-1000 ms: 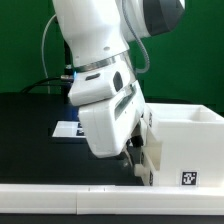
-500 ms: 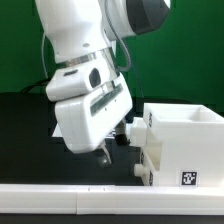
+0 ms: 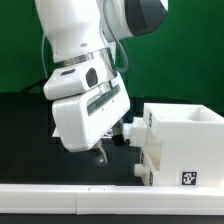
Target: Assemble drawer
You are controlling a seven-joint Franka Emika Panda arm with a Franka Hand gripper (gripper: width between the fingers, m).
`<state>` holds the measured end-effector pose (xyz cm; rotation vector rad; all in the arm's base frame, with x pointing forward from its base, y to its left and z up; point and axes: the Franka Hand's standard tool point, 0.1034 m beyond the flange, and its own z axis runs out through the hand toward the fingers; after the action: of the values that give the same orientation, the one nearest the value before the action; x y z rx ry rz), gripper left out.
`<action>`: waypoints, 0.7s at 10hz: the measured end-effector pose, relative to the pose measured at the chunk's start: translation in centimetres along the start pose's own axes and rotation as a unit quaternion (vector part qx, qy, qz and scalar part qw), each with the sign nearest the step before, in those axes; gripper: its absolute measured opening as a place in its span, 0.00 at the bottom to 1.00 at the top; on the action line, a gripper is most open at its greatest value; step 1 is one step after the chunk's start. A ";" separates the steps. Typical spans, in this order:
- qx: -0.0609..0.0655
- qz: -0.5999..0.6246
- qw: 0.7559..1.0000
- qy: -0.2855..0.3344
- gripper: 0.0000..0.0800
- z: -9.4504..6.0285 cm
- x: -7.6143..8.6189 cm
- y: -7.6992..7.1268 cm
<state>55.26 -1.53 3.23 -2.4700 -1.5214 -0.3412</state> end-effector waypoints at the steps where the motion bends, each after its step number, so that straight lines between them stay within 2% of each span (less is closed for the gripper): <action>1: -0.019 0.032 0.999 -0.010 0.81 -1.2 -0.8 -0.9; 2: -0.027 0.064 0.997 -0.021 0.81 -2.3 -1.5 -2.7; 3: -0.040 0.095 0.994 -0.028 0.81 -3.3 -1.9 -3.9; 4: -0.051 0.147 0.987 -0.031 0.81 -4.1 -1.4 -4.8; 5: -0.050 0.149 0.987 -0.034 0.81 -4.0 -0.7 -5.3; 7: -0.049 0.151 0.987 -0.034 0.81 -3.9 -1.2 -5.2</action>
Offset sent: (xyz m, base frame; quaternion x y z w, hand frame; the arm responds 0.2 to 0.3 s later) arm -0.0430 0.0032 0.0459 -0.0794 -0.0302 0.2078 0.9745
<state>49.81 -1.44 6.94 -2.7638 -1.1521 -0.2850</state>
